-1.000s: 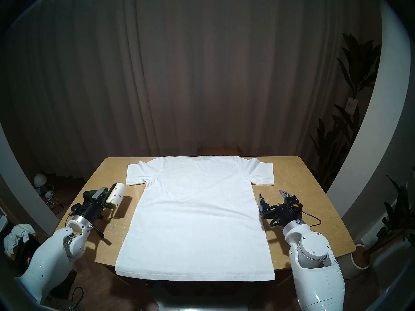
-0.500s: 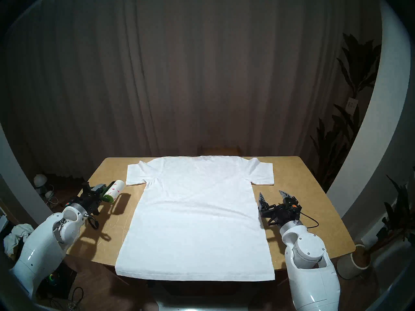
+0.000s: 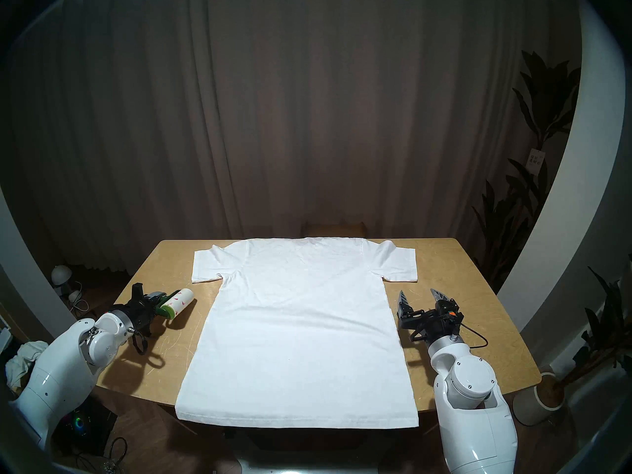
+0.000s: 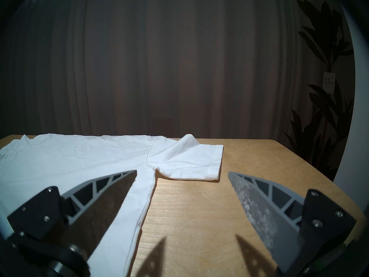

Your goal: Use the fur roller to clean a top

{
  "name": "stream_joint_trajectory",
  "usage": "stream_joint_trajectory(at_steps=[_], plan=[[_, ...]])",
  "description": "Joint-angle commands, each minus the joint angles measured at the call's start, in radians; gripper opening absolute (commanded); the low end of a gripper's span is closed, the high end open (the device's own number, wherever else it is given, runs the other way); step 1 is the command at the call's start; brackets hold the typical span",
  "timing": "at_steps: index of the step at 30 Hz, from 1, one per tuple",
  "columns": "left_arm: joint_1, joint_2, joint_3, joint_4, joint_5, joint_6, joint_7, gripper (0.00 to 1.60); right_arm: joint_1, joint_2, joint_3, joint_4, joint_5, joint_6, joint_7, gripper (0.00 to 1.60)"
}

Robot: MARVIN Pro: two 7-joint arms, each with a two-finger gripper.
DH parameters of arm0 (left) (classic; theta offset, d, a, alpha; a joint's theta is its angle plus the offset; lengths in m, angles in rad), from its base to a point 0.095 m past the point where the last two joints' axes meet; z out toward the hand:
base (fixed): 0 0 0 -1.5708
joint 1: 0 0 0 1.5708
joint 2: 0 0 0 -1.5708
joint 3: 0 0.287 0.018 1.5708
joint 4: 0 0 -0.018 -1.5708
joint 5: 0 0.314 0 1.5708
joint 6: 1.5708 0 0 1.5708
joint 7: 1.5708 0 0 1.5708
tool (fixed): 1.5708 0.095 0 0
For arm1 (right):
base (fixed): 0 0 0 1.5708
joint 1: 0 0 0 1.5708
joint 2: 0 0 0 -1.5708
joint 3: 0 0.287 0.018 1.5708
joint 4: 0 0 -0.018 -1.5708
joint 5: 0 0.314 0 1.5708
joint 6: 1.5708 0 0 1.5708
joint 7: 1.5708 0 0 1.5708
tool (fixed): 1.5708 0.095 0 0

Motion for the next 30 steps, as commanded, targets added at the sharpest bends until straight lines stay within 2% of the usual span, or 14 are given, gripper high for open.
stream_joint_trajectory(at_steps=[1, 6, 14, 23, 24, 25, 26, 29, 30], plan=[[-0.082, -0.007, 0.003, 0.019, 0.006, 0.014, -0.002, 0.0, 0.002, -0.001, -0.005, -0.044, -0.003, -0.004, 0.001, 1.6], [-0.109, -0.011, 0.018, 0.047, 0.018, 0.026, -0.003, 0.0, -0.008, -0.002, -0.007, -0.064, -0.006, 0.003, -0.007, 1.6], [-0.103, -0.013, 0.013, 0.056, 0.016, 0.019, 0.007, 0.0, -0.019, 0.0, -0.008, -0.087, -0.011, 0.014, -0.015, 1.6], [-0.075, 0.002, -0.003, 0.017, -0.007, -0.017, 0.087, 0.0, -0.034, -0.001, -0.007, -0.11, -0.01, 0.02, -0.018, 1.6], [-0.073, 0.005, -0.002, 0.012, -0.002, -0.022, 0.09, 0.22, -0.035, -0.001, -0.006, -0.111, -0.01, 0.021, -0.019, 1.6], [-0.07, 0.008, -0.003, 0.007, -0.002, -0.025, 0.095, 0.27, -0.037, -0.002, -0.006, -0.113, -0.009, 0.021, -0.019, 1.6], [-0.069, 0.012, -0.002, 0.001, -0.002, -0.031, 0.109, 0.06, -0.038, -0.002, -0.005, -0.115, -0.007, 0.022, -0.019, 1.6], [-0.064, 0.012, -0.006, -0.005, -0.006, -0.035, 0.113, 0.03, -0.041, -0.002, -0.003, -0.117, -0.005, 0.021, -0.018, 1.6], [-0.063, 0.014, -0.007, -0.007, -0.009, -0.038, 0.12, 0.08, -0.042, -0.003, -0.003, -0.118, -0.004, 0.02, -0.018, 1.6]])
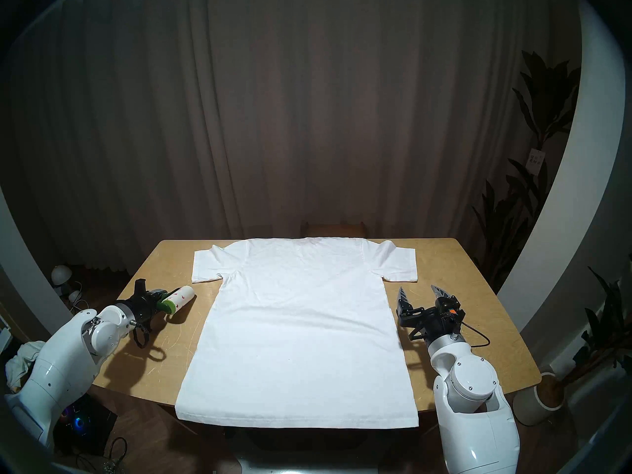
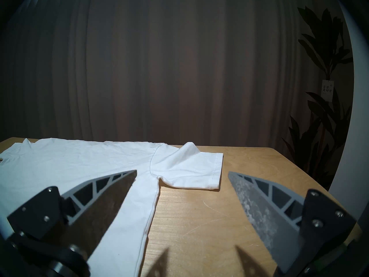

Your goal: Use the fur roller to clean a top

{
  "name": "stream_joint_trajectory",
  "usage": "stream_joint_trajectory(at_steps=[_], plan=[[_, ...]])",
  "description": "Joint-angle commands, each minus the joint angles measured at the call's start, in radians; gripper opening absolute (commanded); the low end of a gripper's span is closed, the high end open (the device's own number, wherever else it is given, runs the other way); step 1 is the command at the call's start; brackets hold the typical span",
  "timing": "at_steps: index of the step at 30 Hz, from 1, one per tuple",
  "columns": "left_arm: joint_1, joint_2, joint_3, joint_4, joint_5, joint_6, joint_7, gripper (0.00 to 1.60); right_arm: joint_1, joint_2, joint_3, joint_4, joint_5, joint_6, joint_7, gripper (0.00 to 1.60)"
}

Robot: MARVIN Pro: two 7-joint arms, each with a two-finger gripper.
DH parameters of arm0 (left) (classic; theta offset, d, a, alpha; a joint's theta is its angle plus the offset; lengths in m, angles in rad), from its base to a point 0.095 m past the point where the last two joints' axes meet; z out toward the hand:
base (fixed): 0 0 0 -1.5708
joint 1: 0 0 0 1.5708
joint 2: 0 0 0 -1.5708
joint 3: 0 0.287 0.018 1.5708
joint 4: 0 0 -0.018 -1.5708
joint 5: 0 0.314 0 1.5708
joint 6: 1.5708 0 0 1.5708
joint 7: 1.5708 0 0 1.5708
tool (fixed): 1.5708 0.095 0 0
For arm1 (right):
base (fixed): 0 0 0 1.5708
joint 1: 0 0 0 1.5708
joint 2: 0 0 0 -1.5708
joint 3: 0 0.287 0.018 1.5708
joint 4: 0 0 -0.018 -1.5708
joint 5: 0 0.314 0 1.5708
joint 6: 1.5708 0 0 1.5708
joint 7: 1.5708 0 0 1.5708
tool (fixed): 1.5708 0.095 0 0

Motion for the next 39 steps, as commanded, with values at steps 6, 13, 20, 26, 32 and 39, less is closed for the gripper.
stream_joint_trajectory(at_steps=[6, 13, 20, 26, 32, 39], plan=[[0.015, 0.031, -0.014, -0.051, -0.004, -0.023, 0.044, 0.51, -0.004, 0.003, 0.012, -0.042, 0.018, -0.005, 0.008, 1.6], [0.027, 0.037, -0.009, -0.071, 0.013, -0.041, 0.055, 1.6, -0.009, 0.004, 0.022, -0.044, 0.024, -0.006, 0.013, 1.6], [0.05, 0.047, -0.024, -0.101, -0.001, -0.063, 0.091, 1.6, -0.01, 0.003, 0.027, -0.045, 0.024, -0.005, 0.014, 1.6], [0.117, 0.049, -0.061, -0.16, -0.027, -0.114, 0.119, 1.6, -0.008, 0.004, 0.031, -0.044, 0.026, -0.004, 0.018, 1.6], [0.159, 0.063, -0.079, -0.215, -0.029, -0.155, 0.148, 1.6, -0.007, 0.006, 0.034, -0.042, 0.03, -0.002, 0.025, 1.6], [0.224, 0.091, -0.103, -0.292, 0.0, -0.235, 0.175, 1.6, -0.004, 0.012, 0.036, -0.037, 0.038, -0.002, 0.04, 1.6]])
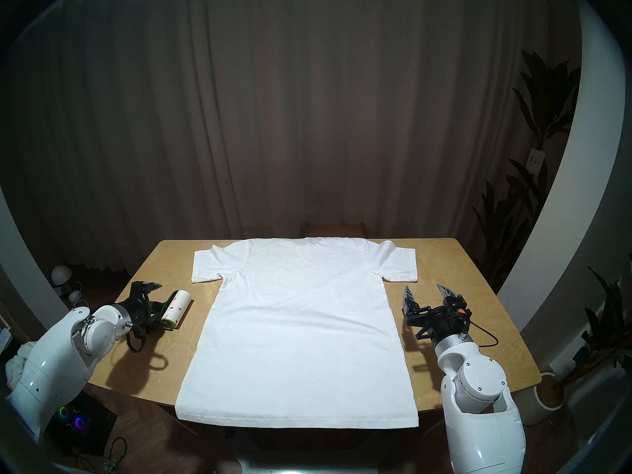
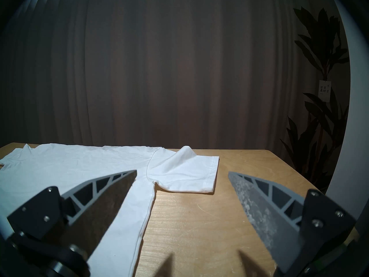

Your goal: Use the fur roller to clean a top

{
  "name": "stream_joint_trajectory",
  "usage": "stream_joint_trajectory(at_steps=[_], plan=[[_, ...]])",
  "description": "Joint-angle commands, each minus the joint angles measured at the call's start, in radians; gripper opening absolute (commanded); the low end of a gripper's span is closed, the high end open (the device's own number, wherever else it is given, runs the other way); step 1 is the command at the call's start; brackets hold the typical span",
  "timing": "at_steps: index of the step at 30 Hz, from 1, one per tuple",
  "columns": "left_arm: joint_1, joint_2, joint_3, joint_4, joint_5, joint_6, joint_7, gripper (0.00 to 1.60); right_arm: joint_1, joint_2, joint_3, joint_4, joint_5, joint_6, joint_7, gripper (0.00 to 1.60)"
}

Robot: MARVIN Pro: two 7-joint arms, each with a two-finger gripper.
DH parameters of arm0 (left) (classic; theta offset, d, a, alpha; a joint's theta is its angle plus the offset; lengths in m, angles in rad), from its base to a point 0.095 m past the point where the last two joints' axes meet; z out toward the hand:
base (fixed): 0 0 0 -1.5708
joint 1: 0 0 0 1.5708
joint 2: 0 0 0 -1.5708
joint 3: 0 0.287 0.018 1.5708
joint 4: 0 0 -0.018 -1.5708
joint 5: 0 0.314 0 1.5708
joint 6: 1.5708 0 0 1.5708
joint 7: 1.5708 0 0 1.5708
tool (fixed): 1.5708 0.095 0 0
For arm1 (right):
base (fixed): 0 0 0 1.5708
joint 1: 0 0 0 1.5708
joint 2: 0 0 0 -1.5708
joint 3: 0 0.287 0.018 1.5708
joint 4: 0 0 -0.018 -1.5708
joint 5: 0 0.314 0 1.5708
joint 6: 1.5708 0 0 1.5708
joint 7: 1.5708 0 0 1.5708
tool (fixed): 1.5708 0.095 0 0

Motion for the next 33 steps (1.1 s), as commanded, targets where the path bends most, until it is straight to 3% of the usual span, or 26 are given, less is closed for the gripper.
stream_joint_trajectory(at_steps=[1, 2, 4, 8, 15, 33], plan=[[0.089, 0.035, -0.041, -0.09, 0.022, -0.079, 0.016, 1.6, 0.008, 0.007, 0.0, -0.019, 0.004, -0.002, 0.01, 1.6], [0.103, 0.06, -0.035, -0.119, 0.065, -0.104, 0.021, 1.6, 0.009, 0.007, -0.001, -0.018, 0.004, -0.002, 0.011, 1.6], [0.12, 0.059, -0.056, -0.138, 0.059, -0.119, 0.013, 1.6, 0.009, 0.007, -0.003, -0.016, 0.005, -0.001, 0.013, 1.6], [0.179, 0.092, -0.075, -0.213, 0.128, -0.177, 0.009, 1.6, 0.012, 0.009, -0.008, -0.01, 0.004, -0.001, 0.019, 1.6], [0.243, 0.176, -0.071, -0.316, 0.333, -0.265, -0.015, 1.6, 0.022, 0.017, -0.012, 0.002, 0.004, -0.001, 0.027, 1.6], [0.239, 0.344, -0.029, -0.369, 0.807, -0.315, -0.008, 1.6, 0.099, 0.011, -0.057, 0.019, -0.005, -0.013, 0.017, 1.6]])
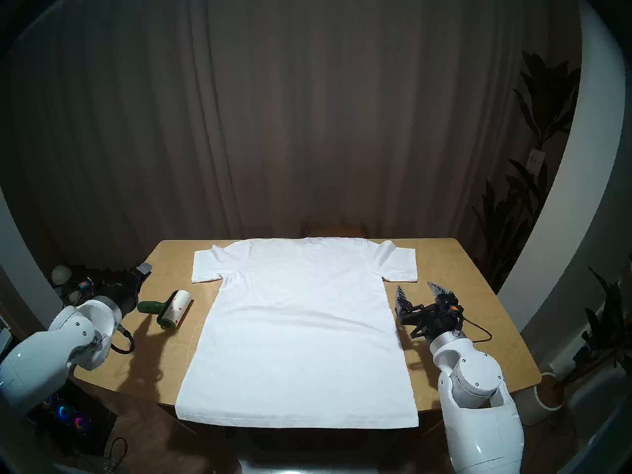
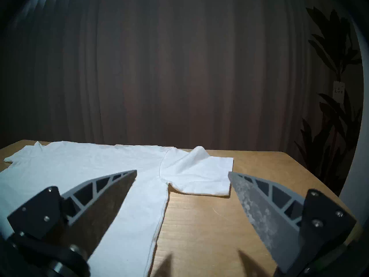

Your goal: Use the fur roller to clean a top

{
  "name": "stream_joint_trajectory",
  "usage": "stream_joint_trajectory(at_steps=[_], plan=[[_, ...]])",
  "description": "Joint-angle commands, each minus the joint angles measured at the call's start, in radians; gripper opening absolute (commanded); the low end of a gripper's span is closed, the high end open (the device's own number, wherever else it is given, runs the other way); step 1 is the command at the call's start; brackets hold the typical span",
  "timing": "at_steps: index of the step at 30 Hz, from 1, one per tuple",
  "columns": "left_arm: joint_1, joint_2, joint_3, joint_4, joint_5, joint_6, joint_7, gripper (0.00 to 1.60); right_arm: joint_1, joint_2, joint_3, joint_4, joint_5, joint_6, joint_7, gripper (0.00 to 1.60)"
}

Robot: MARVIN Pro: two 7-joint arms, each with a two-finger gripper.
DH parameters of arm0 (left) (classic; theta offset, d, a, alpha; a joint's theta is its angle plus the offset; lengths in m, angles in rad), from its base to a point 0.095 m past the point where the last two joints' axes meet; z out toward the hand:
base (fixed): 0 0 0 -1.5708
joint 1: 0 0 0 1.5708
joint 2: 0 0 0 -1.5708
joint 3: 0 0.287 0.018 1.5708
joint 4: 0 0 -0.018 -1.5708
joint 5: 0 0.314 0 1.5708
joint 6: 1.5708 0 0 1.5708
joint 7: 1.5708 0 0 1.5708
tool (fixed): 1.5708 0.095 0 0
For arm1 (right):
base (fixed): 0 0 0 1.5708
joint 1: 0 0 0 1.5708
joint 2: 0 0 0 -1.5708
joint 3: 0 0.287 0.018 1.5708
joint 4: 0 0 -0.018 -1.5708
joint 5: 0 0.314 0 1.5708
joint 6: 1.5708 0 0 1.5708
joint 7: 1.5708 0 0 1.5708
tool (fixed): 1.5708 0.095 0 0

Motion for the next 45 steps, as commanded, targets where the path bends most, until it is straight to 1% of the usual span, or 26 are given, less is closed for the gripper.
stream_joint_trajectory(at_steps=[1, 2, 5, 7, 13, 18, 23, 29, 38, 45], plan=[[-0.015, 0.097, 0.014, -0.019, 0.173, -0.02, -0.014, 1.6, 0.064, -0.011, -0.022, -0.014, -0.011, -0.012, -0.017, 1.6], [-0.017, 0.108, 0.021, -0.018, 0.208, -0.022, -0.016, 1.6, 0.073, -0.014, -0.028, -0.012, -0.013, -0.013, -0.023, 1.6], [-0.025, 0.121, 0.036, -0.013, 0.269, -0.026, -0.023, 1.6, 0.093, -0.019, -0.039, -0.004, -0.024, -0.011, -0.04, 1.6], [-0.032, 0.133, 0.05, -0.007, 0.323, -0.028, -0.03, 1.6, 0.11, -0.023, -0.049, 0.005, -0.033, -0.006, -0.052, 1.6], [-0.069, 0.143, 0.086, 0.01, 0.446, -0.041, -0.045, 1.6, 0.161, -0.037, -0.076, 0.031, -0.061, 0.002, -0.09, 1.6], [-0.108, 0.139, 0.109, 0.034, 0.523, -0.045, -0.055, 1.6, 0.193, -0.043, -0.098, 0.054, -0.086, 0.004, -0.116, 1.6], [-0.149, 0.128, 0.13, 0.061, 0.583, -0.045, -0.065, 1.6, 0.221, -0.049, -0.116, 0.076, -0.106, 0.007, -0.138, 1.6], [-0.191, 0.091, 0.164, 0.101, 0.638, -0.048, -0.071, 1.6, 0.255, -0.054, -0.131, 0.105, -0.13, 0.01, -0.166, 1.6], [-0.262, -0.007, 0.232, 0.176, 0.701, -0.069, -0.079, 1.6, 0.294, -0.07, -0.165, 0.149, -0.168, 0.01, -0.208, 1.6], [-0.335, -0.087, 0.285, 0.247, 0.76, -0.091, -0.085, 1.6, 0.314, -0.084, -0.189, 0.172, -0.196, 0.005, -0.244, 1.6]])
